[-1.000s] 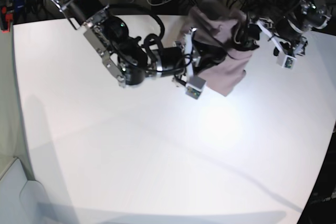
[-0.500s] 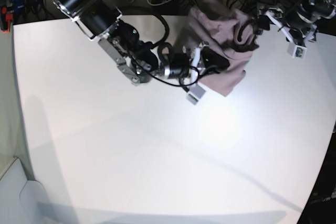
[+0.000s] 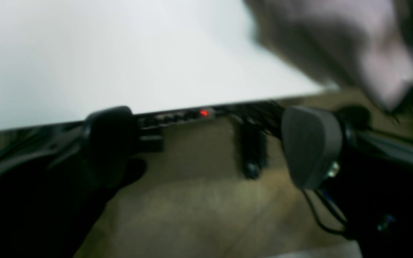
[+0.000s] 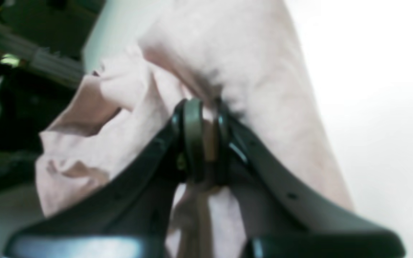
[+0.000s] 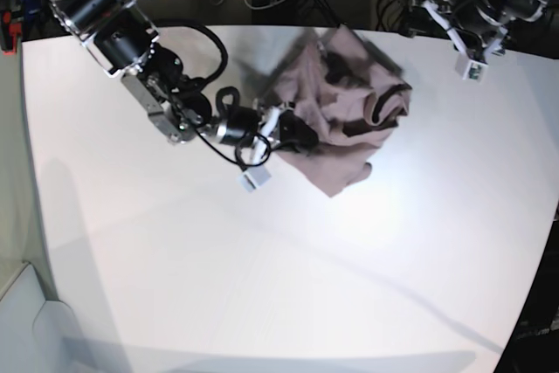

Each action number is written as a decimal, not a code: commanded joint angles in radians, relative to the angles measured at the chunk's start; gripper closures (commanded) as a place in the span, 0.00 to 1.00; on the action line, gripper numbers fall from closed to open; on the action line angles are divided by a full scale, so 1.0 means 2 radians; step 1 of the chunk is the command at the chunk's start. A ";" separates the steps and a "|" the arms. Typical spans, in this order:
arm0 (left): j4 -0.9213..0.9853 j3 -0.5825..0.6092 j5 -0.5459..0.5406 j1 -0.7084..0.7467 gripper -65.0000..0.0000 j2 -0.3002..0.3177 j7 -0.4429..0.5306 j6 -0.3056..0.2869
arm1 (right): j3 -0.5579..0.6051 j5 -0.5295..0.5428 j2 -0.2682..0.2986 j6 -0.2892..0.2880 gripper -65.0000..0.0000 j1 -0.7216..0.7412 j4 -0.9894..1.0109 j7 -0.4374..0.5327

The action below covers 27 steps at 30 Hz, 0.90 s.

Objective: Layout the t-shirt on the table in an organized manner, then fold the t-shirt properly
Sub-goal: 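Carry the lifted bundle toward the right gripper's side and lower it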

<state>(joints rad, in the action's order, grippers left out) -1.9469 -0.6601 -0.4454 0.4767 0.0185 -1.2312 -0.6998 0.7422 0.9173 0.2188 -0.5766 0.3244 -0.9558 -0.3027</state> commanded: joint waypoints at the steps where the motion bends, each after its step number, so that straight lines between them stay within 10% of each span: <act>1: -0.008 0.007 -0.006 -0.001 0.00 0.004 0.009 0.001 | -0.002 -0.003 0.005 0.017 0.93 0.012 -0.008 -0.005; 15: -0.006 0.024 -0.005 -0.055 0.00 -0.088 0.011 0.001 | -0.110 -0.002 0.034 0.018 0.93 -0.068 -0.260 -0.028; 27: 0.079 0.024 -0.089 -0.055 0.00 -0.088 0.067 0.001 | -0.114 -0.001 0.060 0.016 0.93 -0.092 -0.270 -0.063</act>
<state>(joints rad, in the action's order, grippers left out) -1.7699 -0.6113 -0.6071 0.3641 -0.1577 -1.1038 -0.6968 0.5205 0.8948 0.3355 -0.5335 0.1215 -1.4773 -0.4519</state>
